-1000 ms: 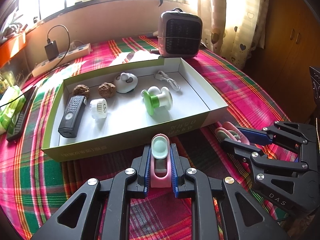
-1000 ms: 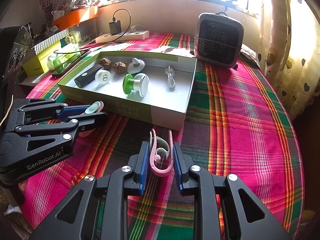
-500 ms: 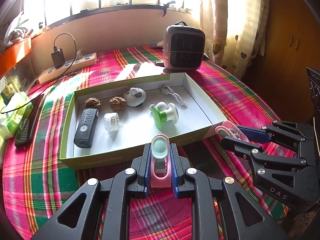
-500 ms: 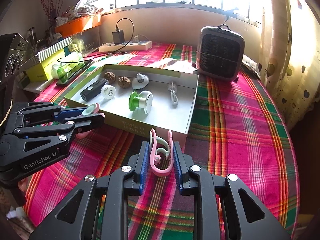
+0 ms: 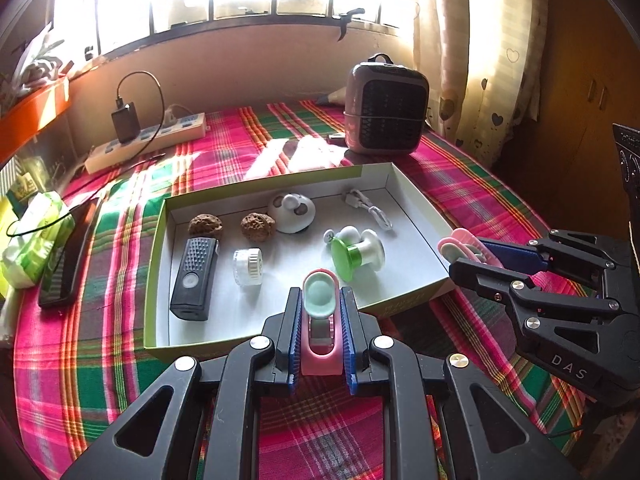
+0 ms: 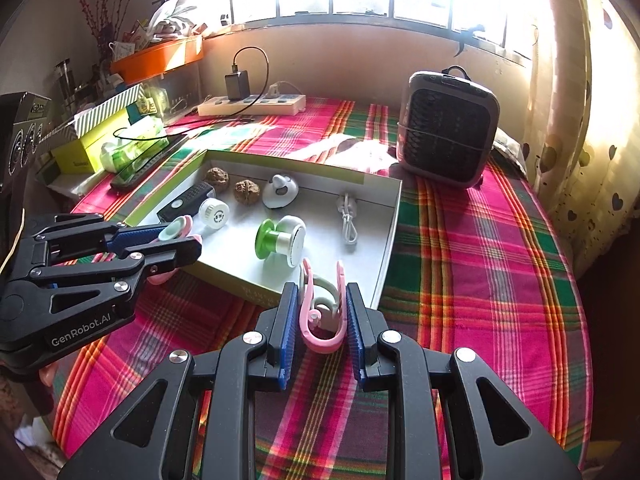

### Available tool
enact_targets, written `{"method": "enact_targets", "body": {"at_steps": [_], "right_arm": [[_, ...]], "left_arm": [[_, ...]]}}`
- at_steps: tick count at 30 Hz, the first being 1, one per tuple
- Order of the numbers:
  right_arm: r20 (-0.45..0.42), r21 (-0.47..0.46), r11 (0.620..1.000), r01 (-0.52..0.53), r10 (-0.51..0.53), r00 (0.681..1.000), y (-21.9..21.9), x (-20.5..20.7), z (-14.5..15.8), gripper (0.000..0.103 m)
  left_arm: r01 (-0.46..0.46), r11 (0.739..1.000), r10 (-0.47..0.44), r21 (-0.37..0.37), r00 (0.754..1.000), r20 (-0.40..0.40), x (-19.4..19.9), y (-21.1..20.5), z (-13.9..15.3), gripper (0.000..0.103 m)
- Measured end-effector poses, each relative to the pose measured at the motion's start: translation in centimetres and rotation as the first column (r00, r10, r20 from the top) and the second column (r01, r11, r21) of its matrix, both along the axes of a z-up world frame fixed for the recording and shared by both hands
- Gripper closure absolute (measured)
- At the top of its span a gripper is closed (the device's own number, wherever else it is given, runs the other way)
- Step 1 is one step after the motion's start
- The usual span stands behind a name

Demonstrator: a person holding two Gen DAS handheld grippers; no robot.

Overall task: Organize objects
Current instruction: 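Carry the clip and hook over the box lid with both tools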

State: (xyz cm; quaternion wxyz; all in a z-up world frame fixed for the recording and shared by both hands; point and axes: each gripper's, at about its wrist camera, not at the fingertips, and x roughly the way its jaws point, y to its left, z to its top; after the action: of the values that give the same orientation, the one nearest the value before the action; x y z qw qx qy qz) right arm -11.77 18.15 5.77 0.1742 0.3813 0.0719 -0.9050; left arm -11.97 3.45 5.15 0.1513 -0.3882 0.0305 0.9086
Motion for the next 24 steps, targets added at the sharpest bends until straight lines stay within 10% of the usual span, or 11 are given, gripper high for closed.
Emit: {"method": "enact_targets", "body": {"at_steps": [24], "right_arm": [[0.061, -0.003, 1.000, -0.029, 0.029, 0.998, -2.4, -9.1, -0.2, 0.079]], "left_arm": [[-0.021, 1.000, 0.021, 0.007, 0.999, 0.036, -3.9, -0.2, -1.4, 0.087]]}}
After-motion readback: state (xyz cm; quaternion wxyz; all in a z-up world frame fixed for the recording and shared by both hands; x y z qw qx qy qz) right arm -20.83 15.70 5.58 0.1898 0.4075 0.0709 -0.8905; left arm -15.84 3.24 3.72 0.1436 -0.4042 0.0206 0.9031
